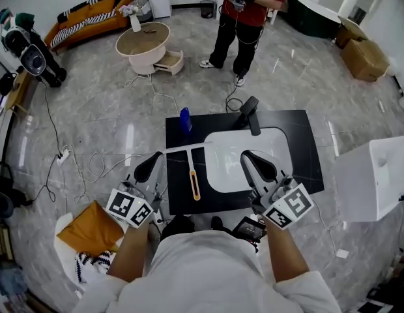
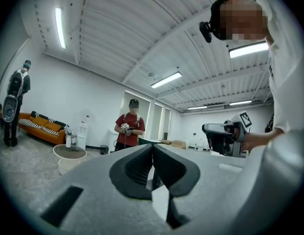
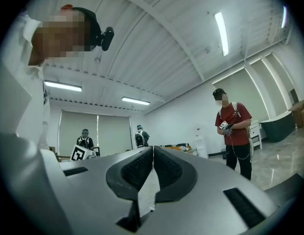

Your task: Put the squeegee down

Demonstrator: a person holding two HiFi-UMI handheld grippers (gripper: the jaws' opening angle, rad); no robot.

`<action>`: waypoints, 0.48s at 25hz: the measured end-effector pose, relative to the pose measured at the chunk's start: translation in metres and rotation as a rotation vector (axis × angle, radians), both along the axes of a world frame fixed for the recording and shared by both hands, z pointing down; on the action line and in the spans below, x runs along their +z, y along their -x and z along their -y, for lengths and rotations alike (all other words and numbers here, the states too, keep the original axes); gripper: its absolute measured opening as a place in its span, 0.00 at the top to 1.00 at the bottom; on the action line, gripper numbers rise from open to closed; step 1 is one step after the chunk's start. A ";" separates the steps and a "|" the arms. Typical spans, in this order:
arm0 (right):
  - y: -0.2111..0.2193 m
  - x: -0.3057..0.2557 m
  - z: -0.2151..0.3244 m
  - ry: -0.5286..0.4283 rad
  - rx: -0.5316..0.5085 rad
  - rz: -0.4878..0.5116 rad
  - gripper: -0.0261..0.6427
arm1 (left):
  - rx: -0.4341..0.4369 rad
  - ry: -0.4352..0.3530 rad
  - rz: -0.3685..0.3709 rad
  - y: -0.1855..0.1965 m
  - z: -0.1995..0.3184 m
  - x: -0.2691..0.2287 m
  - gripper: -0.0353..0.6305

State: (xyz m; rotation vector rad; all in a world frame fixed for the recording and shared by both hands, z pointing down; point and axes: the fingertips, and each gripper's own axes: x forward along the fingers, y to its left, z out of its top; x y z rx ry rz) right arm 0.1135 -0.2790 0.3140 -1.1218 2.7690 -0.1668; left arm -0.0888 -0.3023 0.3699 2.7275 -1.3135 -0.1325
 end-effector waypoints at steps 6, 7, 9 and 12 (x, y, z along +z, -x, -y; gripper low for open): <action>-0.049 -0.004 -0.051 -0.055 -0.014 0.016 0.93 | -0.018 -0.034 0.010 -0.029 -0.046 -0.024 0.92; -0.054 -0.001 -0.058 -0.062 -0.012 0.011 0.93 | -0.025 -0.038 0.015 -0.033 -0.054 -0.026 0.92; -0.065 0.004 -0.071 -0.076 0.001 0.000 0.94 | -0.045 -0.051 0.035 -0.040 -0.069 -0.028 0.92; -0.078 0.014 -0.085 -0.084 0.032 -0.013 0.94 | -0.079 -0.069 0.070 -0.048 -0.091 -0.027 0.92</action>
